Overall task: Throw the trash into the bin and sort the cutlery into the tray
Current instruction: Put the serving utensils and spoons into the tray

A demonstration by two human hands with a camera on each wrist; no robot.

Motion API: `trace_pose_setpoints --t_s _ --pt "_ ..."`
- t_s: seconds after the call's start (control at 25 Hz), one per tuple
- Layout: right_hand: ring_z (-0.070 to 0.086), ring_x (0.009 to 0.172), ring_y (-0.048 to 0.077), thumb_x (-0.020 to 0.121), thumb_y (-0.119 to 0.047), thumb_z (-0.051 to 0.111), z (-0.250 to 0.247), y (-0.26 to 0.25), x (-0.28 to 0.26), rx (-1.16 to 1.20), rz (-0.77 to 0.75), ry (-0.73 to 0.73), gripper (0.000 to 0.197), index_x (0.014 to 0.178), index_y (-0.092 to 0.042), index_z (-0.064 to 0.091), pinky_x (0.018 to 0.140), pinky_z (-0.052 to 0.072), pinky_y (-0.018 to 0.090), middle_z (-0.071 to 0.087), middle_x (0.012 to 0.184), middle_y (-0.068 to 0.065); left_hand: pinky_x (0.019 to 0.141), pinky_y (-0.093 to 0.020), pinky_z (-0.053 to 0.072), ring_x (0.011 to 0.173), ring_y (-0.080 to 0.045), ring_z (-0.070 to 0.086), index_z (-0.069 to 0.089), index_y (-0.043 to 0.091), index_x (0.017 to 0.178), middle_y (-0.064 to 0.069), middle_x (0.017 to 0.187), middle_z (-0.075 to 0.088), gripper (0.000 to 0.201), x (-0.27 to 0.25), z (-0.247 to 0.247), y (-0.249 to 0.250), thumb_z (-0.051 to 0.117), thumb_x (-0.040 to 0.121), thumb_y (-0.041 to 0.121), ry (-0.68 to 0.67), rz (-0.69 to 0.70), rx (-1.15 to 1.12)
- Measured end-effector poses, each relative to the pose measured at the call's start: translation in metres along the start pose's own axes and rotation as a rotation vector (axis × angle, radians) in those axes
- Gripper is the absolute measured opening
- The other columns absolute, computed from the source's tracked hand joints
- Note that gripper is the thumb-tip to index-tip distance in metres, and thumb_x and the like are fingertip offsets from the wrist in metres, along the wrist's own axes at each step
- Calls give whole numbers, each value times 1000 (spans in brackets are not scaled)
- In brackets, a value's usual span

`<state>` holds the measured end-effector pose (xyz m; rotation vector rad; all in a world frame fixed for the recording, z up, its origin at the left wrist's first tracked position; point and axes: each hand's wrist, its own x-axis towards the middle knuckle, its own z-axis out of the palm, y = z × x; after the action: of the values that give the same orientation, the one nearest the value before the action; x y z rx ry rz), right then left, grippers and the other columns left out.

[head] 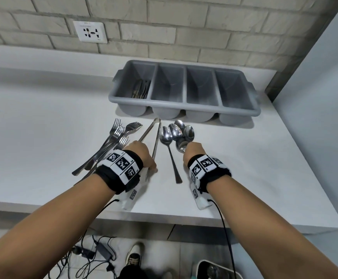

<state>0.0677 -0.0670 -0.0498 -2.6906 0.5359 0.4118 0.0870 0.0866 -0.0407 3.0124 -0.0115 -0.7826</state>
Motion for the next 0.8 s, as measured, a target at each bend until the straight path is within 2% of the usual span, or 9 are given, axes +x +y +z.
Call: trace_pose_setpoints --t_s 0.08,0.16,0.24,0.32,0.36,0.4,0.48,0.6,0.8 --pt "59 115 30 92 -5 46 6 7 -2 18 19 6 28 116 3 58 91 48 31 62 124 17 84 -32 55 105 -26 63 51 0 122 -12 119 61 72 -2 3 -2 75 67 39 28 -26 -45" --pt "60 111 32 91 -25 50 14 11 -2 112 53 29 37 115 2 58 89 50 34 62 122 17 90 -35 50 118 -29 56 29 0 140 -14 131 54 98 -2 6 -3 73 66 46 28 -38 -61" --pt "57 112 32 75 -62 52 23 12 -6 183 94 43 77 121 -1 54 90 49 36 56 123 17 94 -36 47 124 -30 51 16 1 146 -15 136 51 106 -2 10 -2 70 69 50 24 -34 -65" --pt "50 117 30 48 -79 59 30 7 -12 114 120 39 113 130 -3 43 96 46 38 47 125 14 91 -35 47 123 -30 53 16 0 145 -16 133 53 102 -5 11 0 67 72 50 48 -17 -92" --pt "47 120 29 42 -77 66 34 5 -12 65 133 25 120 132 -3 38 99 44 38 44 125 13 89 -35 47 121 -30 54 15 0 145 -16 132 54 102 -5 12 0 66 73 50 59 -7 -103" --pt "45 121 28 45 -70 72 36 3 -10 37 142 9 117 133 -2 36 100 43 37 42 126 12 88 -35 48 121 -30 54 13 -1 146 -16 131 54 103 -7 12 0 64 73 51 68 1 -110" --pt "47 121 27 67 -46 75 36 -1 -5 52 146 -6 86 132 -3 38 100 43 35 42 130 13 90 -36 48 121 -30 54 10 -2 147 -16 131 55 107 -8 13 -1 64 73 53 67 20 -116" --pt "53 120 29 87 -12 55 28 1 -3 7 109 36 40 125 -1 50 98 46 34 51 131 15 88 -36 48 117 -30 57 17 -2 144 -16 126 58 106 -6 12 -3 67 70 55 58 41 -158" --pt "55 120 33 91 -3 41 16 18 -7 -115 114 52 34 123 1 53 96 47 38 57 128 16 86 -33 49 114 -28 58 21 -1 142 -13 122 60 100 -6 8 -8 68 69 50 51 73 -173"
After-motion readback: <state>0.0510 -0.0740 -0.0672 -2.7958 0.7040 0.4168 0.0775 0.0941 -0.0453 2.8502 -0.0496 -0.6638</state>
